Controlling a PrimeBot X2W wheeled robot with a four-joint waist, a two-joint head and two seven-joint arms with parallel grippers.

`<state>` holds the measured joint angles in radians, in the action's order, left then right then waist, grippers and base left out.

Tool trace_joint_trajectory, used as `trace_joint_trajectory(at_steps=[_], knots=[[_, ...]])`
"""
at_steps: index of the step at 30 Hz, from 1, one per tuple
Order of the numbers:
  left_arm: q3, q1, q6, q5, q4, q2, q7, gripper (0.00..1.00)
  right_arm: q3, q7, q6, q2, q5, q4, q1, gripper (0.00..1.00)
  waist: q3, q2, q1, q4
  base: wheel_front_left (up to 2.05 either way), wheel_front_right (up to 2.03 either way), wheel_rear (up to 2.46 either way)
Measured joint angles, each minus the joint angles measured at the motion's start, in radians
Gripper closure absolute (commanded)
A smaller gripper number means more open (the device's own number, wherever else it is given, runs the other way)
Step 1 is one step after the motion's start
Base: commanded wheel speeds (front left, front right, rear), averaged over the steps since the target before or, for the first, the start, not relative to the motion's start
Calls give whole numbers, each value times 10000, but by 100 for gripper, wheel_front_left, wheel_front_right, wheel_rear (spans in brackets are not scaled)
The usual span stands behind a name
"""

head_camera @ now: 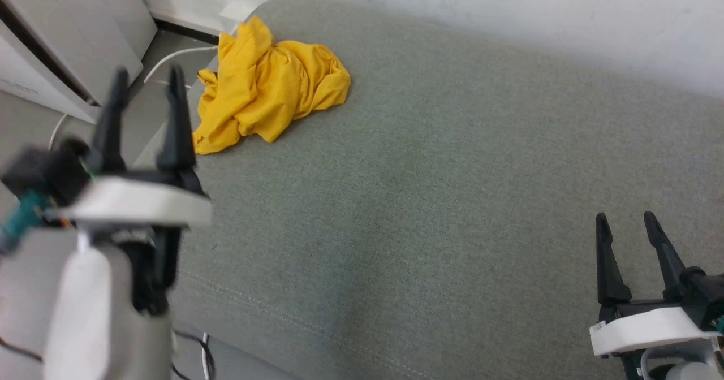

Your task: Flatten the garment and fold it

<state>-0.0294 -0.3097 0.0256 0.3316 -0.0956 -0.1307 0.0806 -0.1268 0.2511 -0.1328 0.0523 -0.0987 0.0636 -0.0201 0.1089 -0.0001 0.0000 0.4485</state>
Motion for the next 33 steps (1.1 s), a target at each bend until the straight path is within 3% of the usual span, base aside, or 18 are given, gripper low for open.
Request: trace_joint_trajectory(at_steps=[12, 18, 25, 33], knots=[[-410, -4235, 173, 966, 2429, -1814, -3893, 0, -313, 61, 0, -2, 431, -199, 226, 0, 833, 0, 0, -544, 0, 0, 0], [-500, -5654, 186, 1308, 3716, -2326, -5181, 0, -368, 61, 0, -4, 715, -372, 372, 0, 1436, 0, 0, -949, 0, 0, 0], [-387, -6333, 190, 1490, 4916, -3068, -6985, 0, -520, 61, 0, -4, 848, -600, 608, 0, 2156, 0, 2, -1476, 0, 0, 0], [-525, -6381, 226, 1965, 5695, -3210, -7812, 0, -846, 61, 0, -4, 1095, -943, 644, 0, 3044, 0, 1, -1947, 0, 0, 0]])
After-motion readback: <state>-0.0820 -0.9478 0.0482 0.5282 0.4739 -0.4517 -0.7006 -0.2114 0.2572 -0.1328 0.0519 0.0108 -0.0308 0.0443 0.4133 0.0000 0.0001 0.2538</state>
